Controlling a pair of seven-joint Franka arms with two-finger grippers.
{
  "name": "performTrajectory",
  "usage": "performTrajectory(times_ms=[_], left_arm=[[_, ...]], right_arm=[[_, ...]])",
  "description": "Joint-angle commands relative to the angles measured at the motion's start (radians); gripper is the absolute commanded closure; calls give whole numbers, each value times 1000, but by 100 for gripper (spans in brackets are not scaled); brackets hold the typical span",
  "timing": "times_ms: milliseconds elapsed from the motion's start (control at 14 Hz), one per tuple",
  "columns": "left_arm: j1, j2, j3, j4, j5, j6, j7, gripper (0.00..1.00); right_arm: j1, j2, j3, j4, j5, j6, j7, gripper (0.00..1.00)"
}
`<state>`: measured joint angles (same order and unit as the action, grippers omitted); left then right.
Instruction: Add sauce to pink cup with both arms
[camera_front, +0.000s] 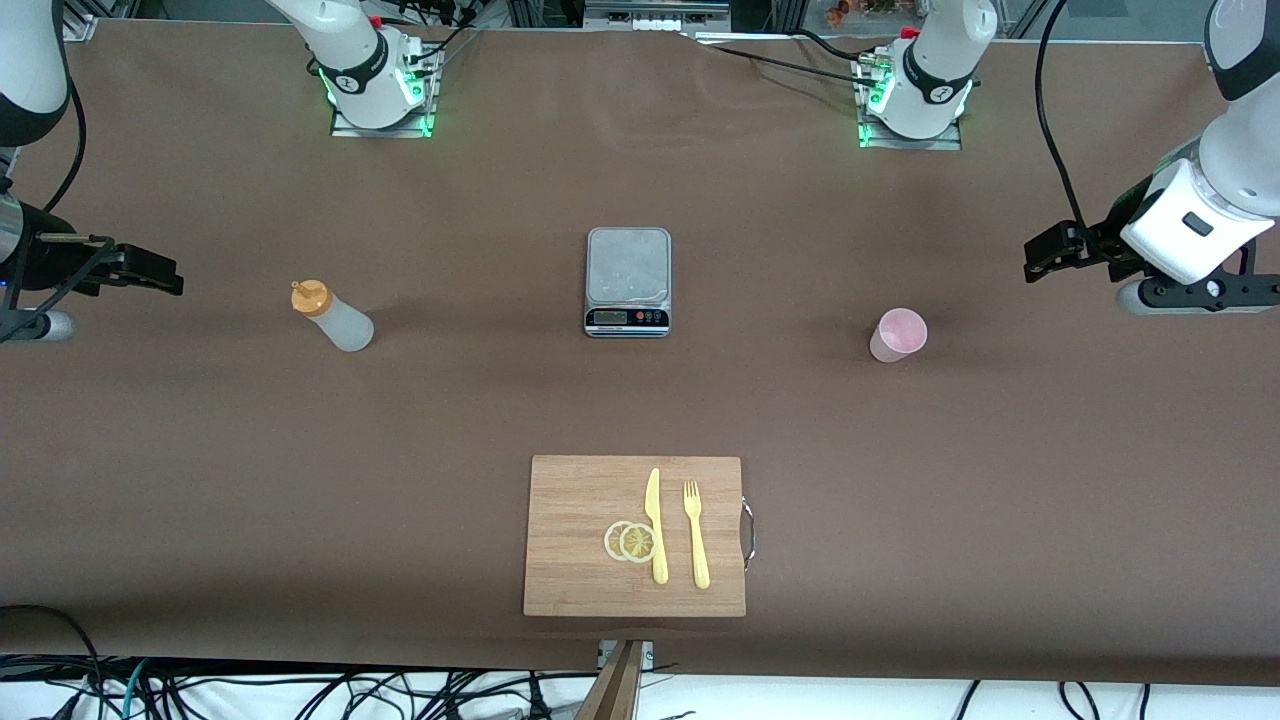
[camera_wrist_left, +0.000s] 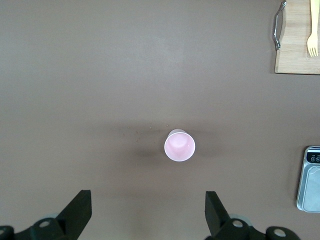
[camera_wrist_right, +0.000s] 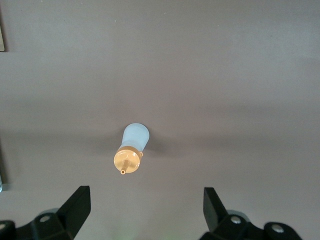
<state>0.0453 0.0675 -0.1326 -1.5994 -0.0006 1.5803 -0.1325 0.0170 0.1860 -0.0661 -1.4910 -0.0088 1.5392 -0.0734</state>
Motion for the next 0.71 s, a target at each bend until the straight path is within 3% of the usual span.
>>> performTrajectory(times_ms=[0, 643], left_arm=[[4, -3, -5, 6, -1, -9, -2, 0], [4, 0, -5, 1, 2, 1, 2, 0]], right_arm=[[-5, 3, 3, 15, 0, -8, 3, 0], [-5, 3, 3, 15, 1, -8, 3, 0]])
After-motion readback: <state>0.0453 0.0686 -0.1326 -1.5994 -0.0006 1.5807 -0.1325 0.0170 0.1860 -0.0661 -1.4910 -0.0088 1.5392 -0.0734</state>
